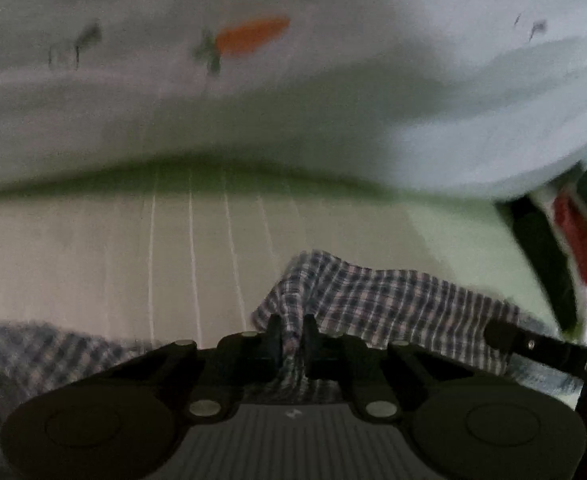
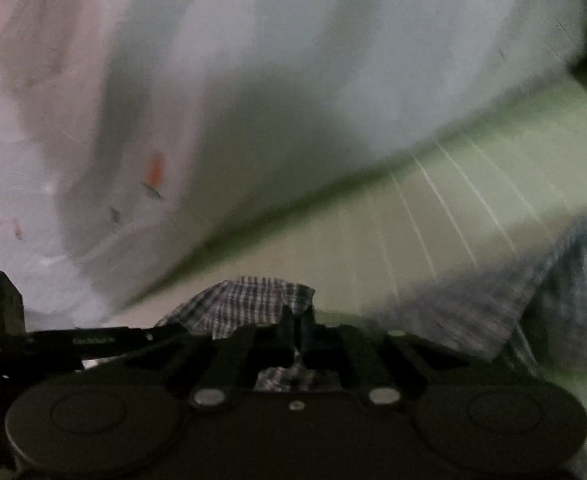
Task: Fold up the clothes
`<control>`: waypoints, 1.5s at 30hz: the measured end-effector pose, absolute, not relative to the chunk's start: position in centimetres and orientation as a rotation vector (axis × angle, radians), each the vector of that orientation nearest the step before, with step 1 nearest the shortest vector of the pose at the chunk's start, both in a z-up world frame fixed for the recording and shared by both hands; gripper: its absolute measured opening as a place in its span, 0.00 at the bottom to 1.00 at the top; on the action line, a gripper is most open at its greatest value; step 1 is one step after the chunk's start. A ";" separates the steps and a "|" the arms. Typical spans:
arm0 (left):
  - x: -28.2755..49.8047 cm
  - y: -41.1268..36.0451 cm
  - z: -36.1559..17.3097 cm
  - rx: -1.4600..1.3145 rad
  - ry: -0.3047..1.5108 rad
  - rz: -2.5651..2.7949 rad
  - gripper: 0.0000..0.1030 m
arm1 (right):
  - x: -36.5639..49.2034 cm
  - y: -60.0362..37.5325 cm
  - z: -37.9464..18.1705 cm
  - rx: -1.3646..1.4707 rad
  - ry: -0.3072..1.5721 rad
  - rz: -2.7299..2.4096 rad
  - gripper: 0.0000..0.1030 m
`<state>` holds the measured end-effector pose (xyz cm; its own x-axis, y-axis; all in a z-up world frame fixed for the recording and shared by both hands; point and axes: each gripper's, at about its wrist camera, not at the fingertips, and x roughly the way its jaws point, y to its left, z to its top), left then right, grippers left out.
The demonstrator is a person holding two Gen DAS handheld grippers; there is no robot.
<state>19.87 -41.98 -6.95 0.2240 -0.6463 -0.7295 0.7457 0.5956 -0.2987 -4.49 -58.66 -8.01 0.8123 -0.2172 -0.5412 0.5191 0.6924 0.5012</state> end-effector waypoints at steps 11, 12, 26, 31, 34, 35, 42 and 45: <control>26.1 -44.9 -1.4 0.125 0.583 -0.727 0.31 | 8.6 -63.2 -0.6 0.214 0.406 -0.548 0.47; 26.2 -44.5 -1.8 0.128 0.588 -0.715 0.40 | 8.5 -63.0 -0.6 0.206 0.398 -0.566 0.47; 22.8 -40.8 -12.2 0.196 0.893 -0.702 0.63 | 4.7 -58.6 -13.0 0.399 0.718 -0.507 0.46; 23.6 -42.2 -14.0 0.215 0.924 -0.681 0.63 | 6.3 -60.3 -15.4 0.433 0.768 -0.533 0.45; 24.6 -42.6 -14.6 0.206 0.925 -0.673 0.63 | 7.6 -61.7 -15.4 0.421 0.763 -0.555 0.45; 25.0 -42.8 -14.8 0.205 0.921 -0.670 0.64 | 8.3 -62.3 -15.4 0.416 0.769 -0.566 0.45; 27.1 -43.8 -15.1 0.197 0.908 -0.661 0.70 | 7.5 -65.6 -11.1 0.535 0.522 -0.633 0.54; 27.4 -44.7 -15.3 0.228 0.898 -0.672 0.79 | 8.1 -66.8 -10.6 0.563 0.487 -0.623 0.58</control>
